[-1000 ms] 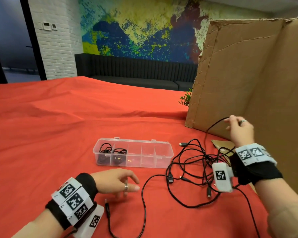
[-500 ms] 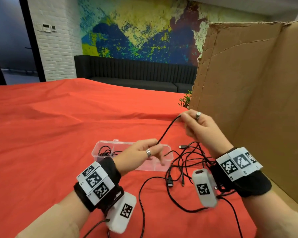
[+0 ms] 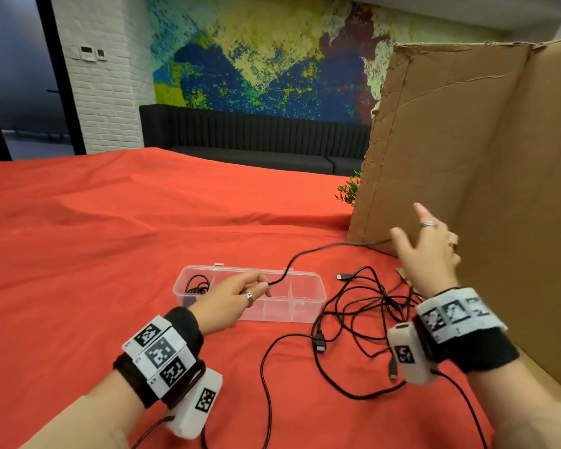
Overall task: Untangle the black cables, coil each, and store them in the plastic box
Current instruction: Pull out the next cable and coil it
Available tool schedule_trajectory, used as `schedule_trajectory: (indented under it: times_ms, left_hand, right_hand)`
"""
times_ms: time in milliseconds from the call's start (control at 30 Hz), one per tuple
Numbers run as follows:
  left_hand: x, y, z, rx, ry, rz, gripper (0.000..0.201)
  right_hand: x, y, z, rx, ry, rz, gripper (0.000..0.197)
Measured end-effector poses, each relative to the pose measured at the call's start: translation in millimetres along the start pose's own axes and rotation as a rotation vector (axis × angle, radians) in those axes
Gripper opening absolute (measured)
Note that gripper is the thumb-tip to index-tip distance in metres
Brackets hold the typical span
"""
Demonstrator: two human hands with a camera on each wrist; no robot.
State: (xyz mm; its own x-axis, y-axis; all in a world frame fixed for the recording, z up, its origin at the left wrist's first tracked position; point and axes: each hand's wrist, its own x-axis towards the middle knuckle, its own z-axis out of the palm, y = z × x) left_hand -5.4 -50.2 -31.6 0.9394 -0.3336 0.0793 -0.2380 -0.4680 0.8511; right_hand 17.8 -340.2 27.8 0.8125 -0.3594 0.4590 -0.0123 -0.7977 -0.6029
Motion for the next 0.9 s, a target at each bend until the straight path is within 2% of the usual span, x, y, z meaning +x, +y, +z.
schedule_trajectory:
  times_ms: [33,100,133,200,267,333,433,500,567,633,700,767,900]
  left_hand:
    - [-1.2,5.2,1.4,0.049,0.015,0.028,0.022]
    - [-0.2,12.0,3.6,0.118,0.049,0.063,0.020]
    - [0.4,14.9,4.7,0.125,0.063,0.070,0.020]
    - [2.5,19.2,7.2,0.103,0.106,0.104,0.021]
    - [3.7,21.5,6.5,0.025,0.167,0.121,0.022]
    - [1.3,19.5,2.7,-0.066,0.170,0.096,0.021]
    - [-6.1,7.5,-5.5,-0.086,0.072,0.002,0.019]
    - [-11.4,0.0,-9.3,-0.032,0.002,-0.072,0.023]
    - [-16.3,-2.8,-10.5,-0.121,-0.052,-0.116,0.026]
    - [-20.5,-0.1,-9.0,-0.280,-0.082,-0.105,0.029]
    - [-22.1,7.8,-7.0,-0.470,-0.071,-0.086,0.034]
    - [-20.2,16.5,-5.0,-0.587,-0.012,-0.074,0.037]
    - [-12.9,19.2,-1.4,-0.546,0.154,-0.130,0.034]
  right_hand:
    - [-12.6,-8.2,7.8,-0.128,0.006,-0.107,0.055]
    - [-42.9,-34.1,22.6,-0.147,-0.015,-0.400,0.062]
    - [-56.2,-45.2,31.1,-0.137,-0.115,-0.505,0.068]
    - [-76.9,-62.9,44.7,-0.148,-0.408,-0.578,0.075]
    - [-83.6,-70.0,53.1,-0.045,-0.606,-0.555,0.055]
    - [-79.5,-69.0,54.5,0.060,-0.657,-0.546,0.031]
    - [-69.5,-59.2,51.5,0.001,-0.595,-0.550,0.026]
    - [-59.4,-51.8,46.6,0.011,-0.433,-0.466,0.022]
    - [-46.4,-40.9,42.2,0.071,-0.291,-0.361,0.020]
    - [-37.4,-28.2,41.5,0.086,-0.233,-0.285,0.021]
    - [-35.4,-17.9,43.9,0.099,-0.195,-0.224,0.022]
    - [-40.7,-13.9,46.3,0.142,-0.215,-0.235,0.023]
    - [-50.2,-17.9,42.6,0.278,-0.258,-0.317,0.022]
